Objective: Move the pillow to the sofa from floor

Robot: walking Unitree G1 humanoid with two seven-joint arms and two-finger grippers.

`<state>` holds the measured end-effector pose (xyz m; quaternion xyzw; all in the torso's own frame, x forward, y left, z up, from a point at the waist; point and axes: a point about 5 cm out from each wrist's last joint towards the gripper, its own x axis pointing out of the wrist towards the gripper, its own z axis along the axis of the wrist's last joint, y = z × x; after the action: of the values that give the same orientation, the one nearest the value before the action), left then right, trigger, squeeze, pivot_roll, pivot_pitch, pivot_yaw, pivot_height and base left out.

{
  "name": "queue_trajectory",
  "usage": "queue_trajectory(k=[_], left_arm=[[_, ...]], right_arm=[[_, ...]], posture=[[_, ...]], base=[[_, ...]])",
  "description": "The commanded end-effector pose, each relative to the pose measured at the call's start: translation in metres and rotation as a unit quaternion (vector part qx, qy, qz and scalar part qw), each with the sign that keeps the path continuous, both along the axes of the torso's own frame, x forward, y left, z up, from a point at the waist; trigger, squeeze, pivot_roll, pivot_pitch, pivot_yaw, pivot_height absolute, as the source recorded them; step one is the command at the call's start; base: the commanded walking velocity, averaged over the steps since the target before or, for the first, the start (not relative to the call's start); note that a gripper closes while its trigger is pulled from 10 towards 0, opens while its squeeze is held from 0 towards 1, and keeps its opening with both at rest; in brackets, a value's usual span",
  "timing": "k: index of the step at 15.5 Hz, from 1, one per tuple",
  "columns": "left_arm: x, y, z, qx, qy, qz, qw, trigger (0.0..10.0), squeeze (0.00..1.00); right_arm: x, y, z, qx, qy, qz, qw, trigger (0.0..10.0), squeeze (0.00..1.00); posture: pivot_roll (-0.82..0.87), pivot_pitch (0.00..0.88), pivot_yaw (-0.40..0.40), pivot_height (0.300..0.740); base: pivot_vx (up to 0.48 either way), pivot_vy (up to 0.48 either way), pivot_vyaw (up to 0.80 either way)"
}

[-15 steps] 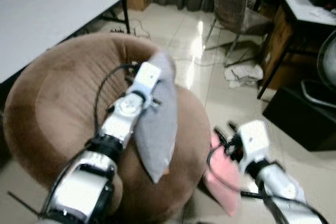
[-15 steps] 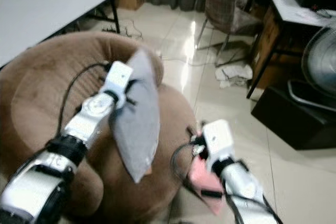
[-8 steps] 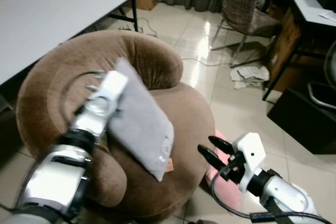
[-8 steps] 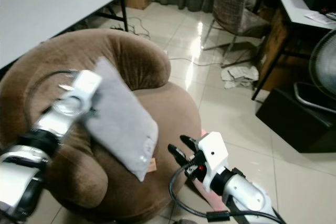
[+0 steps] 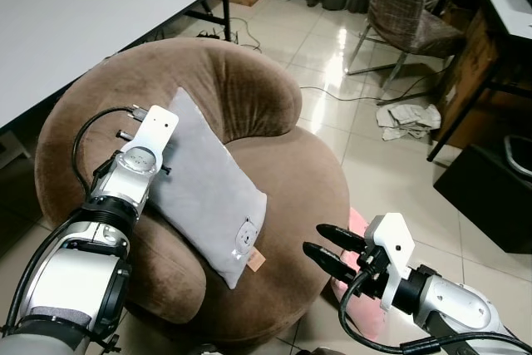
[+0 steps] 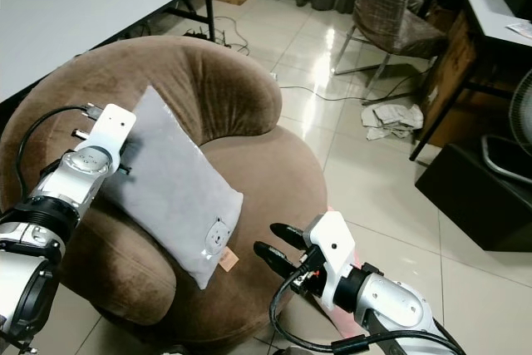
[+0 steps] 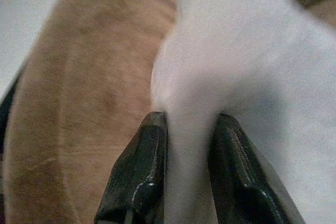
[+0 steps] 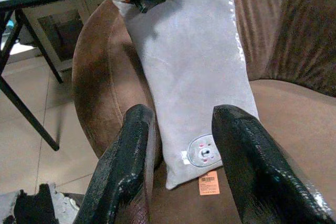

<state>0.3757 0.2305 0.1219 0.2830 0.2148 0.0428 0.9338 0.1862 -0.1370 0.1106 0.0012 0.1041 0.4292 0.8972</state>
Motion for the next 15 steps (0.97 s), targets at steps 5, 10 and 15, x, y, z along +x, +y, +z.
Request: queue_trajectory(k=[5,10,15], left_arm=[[0.013,0.006,0.096,-0.053,-0.324,0.018,0.945,10.0,0.0],[-0.021,-0.062,0.07,-0.25,-0.223,-0.253,0.908,10.0,0.0],[-0.061,-0.082,0.024,-0.266,-0.149,-0.28,0.91,10.0,0.0]], right_arm=[[0.008,-0.012,0.01,-0.006,-0.048,-0.081,0.996,10.0,0.0],[0.025,-0.031,0.018,-0.04,-0.109,-0.285,0.952,10.0,0.0],[0.019,-0.037,0.008,0.0,-0.076,-0.441,0.894,10.0,0.0]], posture=[[-0.04,0.031,0.004,0.74],[-0.04,0.039,0.006,0.74],[-0.05,0.038,0.006,0.74]], base=[[0.0,0.0,0.0],[0.0,0.0,0.0],[0.0,-0.288,0.0]])
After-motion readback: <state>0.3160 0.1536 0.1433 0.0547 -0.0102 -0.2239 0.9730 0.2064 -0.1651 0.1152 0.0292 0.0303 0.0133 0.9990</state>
